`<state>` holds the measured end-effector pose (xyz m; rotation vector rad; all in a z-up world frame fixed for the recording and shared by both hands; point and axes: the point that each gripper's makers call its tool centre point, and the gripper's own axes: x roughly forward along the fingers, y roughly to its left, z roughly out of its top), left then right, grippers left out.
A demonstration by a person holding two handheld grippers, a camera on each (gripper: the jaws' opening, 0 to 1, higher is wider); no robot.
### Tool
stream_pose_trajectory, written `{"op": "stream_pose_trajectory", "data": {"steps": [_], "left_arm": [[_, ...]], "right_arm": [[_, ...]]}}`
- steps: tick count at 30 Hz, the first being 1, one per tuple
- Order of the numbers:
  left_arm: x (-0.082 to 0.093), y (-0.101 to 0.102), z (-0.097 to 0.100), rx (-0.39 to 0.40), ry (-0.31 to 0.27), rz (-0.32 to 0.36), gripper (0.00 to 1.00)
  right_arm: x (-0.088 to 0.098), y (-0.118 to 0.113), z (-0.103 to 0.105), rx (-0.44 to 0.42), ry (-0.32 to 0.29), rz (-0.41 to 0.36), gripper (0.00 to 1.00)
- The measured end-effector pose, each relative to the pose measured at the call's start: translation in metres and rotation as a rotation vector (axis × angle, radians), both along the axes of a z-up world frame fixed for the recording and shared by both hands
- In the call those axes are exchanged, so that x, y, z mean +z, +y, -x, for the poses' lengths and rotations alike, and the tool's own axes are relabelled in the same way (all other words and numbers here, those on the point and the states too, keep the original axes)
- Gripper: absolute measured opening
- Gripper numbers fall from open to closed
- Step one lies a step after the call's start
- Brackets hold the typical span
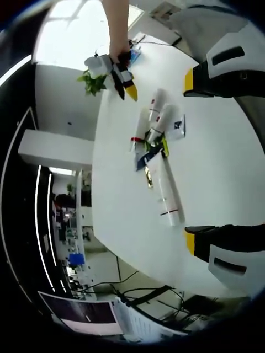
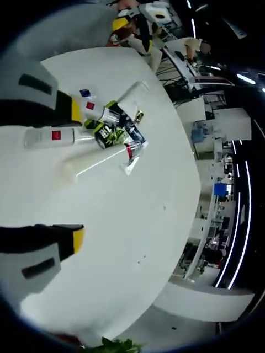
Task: Arrange the skincare products in the storage area until every visible bottle or jar stands upright without overlapping.
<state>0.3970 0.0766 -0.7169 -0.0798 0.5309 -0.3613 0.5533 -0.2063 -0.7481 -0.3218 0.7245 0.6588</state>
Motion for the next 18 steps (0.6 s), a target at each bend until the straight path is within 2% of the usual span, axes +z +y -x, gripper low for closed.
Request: {"op": "stream_pose_trajectory", "data": {"steps": [10,18], "left_arm": [[-0.005,-0.003,0.000,-0.016,0.006,-0.010,0.96],[-0.003,0.001,-0.001,0.008,0.002,0.012,0.96]], "right_arm": [[-0.024,0.015,-0.012,0.094,0.059,0.117,0.64],[-0.039,0.043,-0.023,0.203,0.110,0.173,0.59]]}}
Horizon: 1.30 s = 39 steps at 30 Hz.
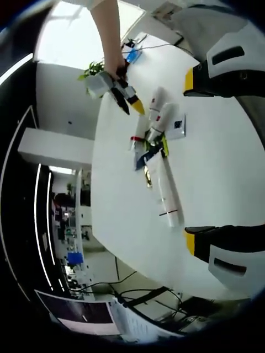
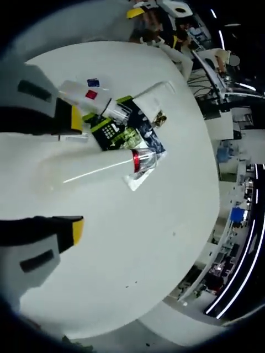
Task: Arrange the skincare products in the storage area until every visible bottle or jar stands upright without overlapping.
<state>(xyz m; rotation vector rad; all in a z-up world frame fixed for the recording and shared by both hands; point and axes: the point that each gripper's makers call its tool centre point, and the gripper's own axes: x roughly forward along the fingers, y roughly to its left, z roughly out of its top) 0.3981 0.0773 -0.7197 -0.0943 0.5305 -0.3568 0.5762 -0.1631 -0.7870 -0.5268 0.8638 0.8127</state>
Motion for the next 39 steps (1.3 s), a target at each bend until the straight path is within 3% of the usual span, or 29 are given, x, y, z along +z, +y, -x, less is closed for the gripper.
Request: {"op": "stream_pose_trajectory", "data": {"steps": [5,12,25,33,39], "left_arm": [[0.000,0.000,0.000,0.001,-0.001,-0.001,0.96],[0.001,0.002,0.000,0.008,-0.003,0.001,0.96],[-0.001,0.000,0.001,-0.003,0.004,-0.006,0.96],[-0.003,0.002,0.000,0.001,0.011,-0.011,0.95],[-0.004,0.003,0.000,0.002,0.016,-0.013,0.95]], "right_arm": [[-0.008,0.012,-0.011,0.030,0.030,0.050,0.59],[-0.016,0.038,-0.023,0.069,0.065,0.055,0.55],[-0.030,0.067,-0.033,0.102,0.120,0.073,0.39],[-0.036,0.070,-0.034,0.128,0.139,0.095,0.31],[-0.037,0.069,-0.034,0.120,0.152,0.081,0.31]]}}
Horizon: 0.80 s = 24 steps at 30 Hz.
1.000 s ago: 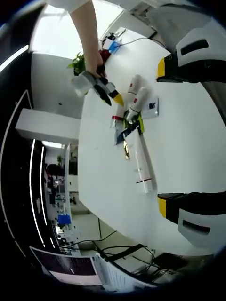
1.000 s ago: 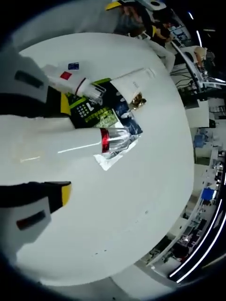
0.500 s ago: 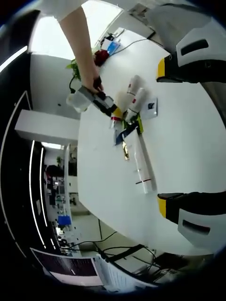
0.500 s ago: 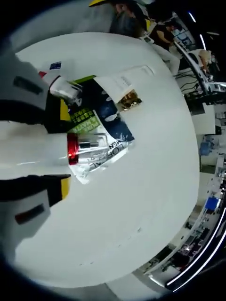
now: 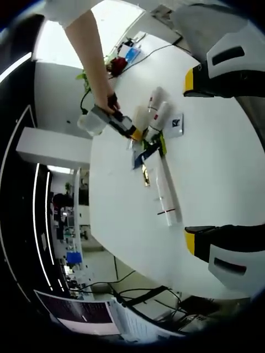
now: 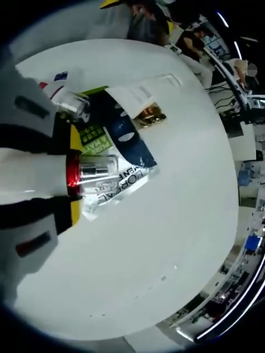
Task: Arrange the skincare products in the storage area until every visible bottle or jar stands upright without overlapping.
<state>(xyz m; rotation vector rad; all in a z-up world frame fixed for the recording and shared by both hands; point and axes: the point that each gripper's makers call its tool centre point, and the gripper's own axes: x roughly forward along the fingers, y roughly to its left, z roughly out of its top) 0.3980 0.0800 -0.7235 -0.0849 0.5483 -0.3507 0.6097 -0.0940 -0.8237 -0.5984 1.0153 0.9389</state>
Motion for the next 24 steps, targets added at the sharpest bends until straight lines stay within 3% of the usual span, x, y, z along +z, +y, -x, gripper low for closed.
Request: {"op": "stream_pose_trajectory", "data": {"steps": [24], "left_arm": [[0.0003,-0.0005,0.0004,-0.004,-0.003,-0.012,0.94]], "right_arm": [[0.0034,0.0004,0.0044,0.046,-0.032,-0.008,0.29]]}}
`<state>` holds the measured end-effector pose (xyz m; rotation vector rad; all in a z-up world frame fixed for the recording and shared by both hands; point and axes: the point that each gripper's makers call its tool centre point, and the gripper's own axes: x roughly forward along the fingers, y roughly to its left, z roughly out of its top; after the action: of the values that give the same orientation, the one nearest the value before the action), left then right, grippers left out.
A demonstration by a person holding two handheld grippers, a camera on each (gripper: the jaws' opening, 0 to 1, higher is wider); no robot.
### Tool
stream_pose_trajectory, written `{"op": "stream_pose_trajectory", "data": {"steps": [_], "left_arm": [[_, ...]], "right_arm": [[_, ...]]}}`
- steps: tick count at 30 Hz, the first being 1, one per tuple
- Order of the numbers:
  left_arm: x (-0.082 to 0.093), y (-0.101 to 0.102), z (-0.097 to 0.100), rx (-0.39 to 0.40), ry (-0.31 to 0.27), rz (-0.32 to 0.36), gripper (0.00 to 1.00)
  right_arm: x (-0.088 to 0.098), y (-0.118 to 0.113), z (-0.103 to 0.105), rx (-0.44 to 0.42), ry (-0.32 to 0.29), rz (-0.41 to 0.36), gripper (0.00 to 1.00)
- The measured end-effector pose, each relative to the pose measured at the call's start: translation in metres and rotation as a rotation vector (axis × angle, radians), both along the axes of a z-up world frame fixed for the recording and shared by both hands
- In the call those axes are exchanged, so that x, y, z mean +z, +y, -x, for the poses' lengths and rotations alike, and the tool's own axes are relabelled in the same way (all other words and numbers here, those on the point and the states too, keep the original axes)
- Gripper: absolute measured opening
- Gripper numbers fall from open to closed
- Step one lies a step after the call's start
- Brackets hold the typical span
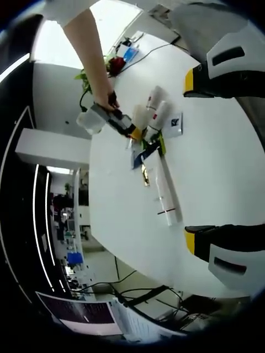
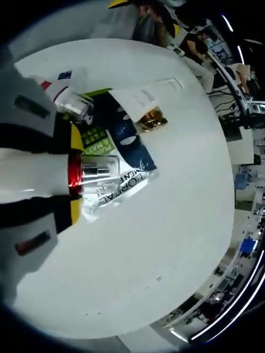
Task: Arrange the skincare products in the storage area until every visible bottle or jar stands upright without overlapping.
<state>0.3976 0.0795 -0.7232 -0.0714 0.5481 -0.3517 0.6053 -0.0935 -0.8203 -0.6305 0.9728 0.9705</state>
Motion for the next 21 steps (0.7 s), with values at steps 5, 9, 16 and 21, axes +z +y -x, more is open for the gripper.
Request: {"op": "stream_pose_trajectory", "data": {"steps": [5,9,16,21], "left_arm": [[0.001,0.000,0.000,0.000,-0.004,-0.002,0.94],[0.001,0.000,0.000,-0.002,-0.007,-0.005,0.94],[0.002,0.000,0.000,-0.008,-0.013,-0.017,0.94],[0.002,-0.002,0.001,-0.017,-0.016,-0.025,0.93]], "right_arm": [[0.008,-0.003,0.002,0.003,-0.007,-0.016,0.29],[0.016,-0.007,0.004,0.006,-0.020,-0.040,0.28],[0.031,-0.019,0.007,-0.011,-0.041,-0.082,0.28],[0.041,-0.027,0.011,-0.035,-0.064,-0.116,0.28]]}}
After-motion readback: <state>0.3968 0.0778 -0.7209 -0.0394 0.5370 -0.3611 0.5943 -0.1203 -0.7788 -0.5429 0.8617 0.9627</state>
